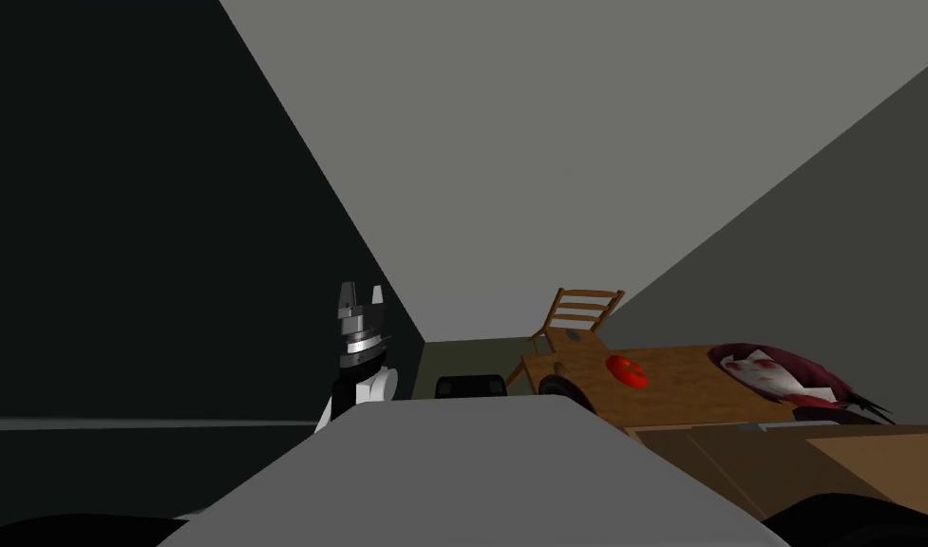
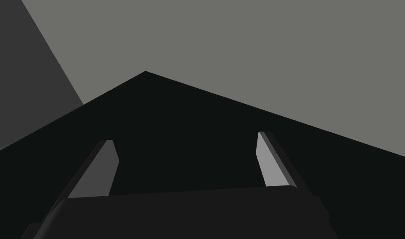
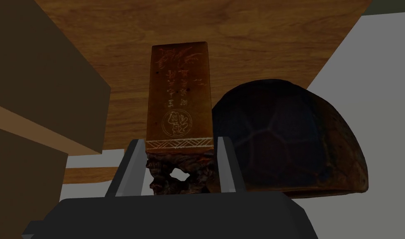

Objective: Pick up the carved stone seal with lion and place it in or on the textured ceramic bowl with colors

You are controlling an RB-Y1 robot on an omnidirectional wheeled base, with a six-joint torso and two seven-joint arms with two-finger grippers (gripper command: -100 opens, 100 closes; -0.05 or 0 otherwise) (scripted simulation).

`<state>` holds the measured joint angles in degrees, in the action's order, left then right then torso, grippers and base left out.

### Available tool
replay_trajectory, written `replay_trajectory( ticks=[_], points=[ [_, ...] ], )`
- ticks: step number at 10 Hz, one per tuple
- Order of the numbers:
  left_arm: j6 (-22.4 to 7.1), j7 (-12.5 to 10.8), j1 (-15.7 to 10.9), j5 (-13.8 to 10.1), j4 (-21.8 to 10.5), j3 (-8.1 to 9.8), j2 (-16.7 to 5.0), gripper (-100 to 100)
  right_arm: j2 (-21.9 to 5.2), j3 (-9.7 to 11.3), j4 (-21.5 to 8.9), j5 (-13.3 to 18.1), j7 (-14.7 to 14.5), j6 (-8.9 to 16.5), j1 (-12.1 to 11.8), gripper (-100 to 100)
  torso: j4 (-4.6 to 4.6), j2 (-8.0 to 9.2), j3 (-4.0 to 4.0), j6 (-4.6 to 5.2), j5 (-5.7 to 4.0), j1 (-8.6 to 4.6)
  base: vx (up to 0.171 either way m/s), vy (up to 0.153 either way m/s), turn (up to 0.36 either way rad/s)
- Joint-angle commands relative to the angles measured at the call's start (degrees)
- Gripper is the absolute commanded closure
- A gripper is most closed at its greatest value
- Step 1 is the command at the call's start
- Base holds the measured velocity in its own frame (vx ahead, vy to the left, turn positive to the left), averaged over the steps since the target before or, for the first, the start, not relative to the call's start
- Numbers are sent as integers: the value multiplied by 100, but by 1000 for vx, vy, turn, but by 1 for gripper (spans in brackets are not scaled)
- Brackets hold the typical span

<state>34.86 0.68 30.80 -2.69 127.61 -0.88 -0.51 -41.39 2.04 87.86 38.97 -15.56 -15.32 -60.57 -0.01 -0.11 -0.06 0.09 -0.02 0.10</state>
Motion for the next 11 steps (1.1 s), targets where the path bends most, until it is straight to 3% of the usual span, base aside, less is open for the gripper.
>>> replay_trajectory(
  ticks=[1,2,3,4,7,8,9,10,11],
  points=[
    [0,0,0,0,0,0,0,0,0,0,0,0,0,0,0,100,0,0,0,0,0,0,0,0,0],
    [0,0,0,0,0,0,0,0,1,0,0,-1,1,0,0,100,0,0,0,-1,1,0,0,0,0],
    [0,0,0,0,0,0,0,0,1,1,-1,-1,2,1,-1,0,0,0,0,-1,1,1,0,0,0],
    [0,0,0,0,0,0,0,0,-85,-67,180,6,44,-10,-185,100,0,0,0,-1,2,1,12,1,-88],
    [0,0,0,0,0,0,0,0,-190,-150,414,21,89,-23,-419,100,-1,-3,-2,2,6,9,13,6,-57],
    [0,0,0,0,0,0,0,0,-150,-124,359,22,69,-14,-366,100,-1,-3,-2,1,7,10,5,2,-13],
    [0,0,0,0,0,0,0,0,-154,-126,372,23,73,-12,-377,0,0,-2,-1,-1,5,8,0,0,0],
    [0,0,0,0,0,0,0,0,-91,-168,403,-248,223,-87,-327,100,0,-1,-1,-1,5,6,-78,4,46],
    [0,0,-1,0,0,0,0,0,-47,-192,424,-411,322,-139,-288,100,4,20,11,-1,6,7,-151,10,55]
  ],
)
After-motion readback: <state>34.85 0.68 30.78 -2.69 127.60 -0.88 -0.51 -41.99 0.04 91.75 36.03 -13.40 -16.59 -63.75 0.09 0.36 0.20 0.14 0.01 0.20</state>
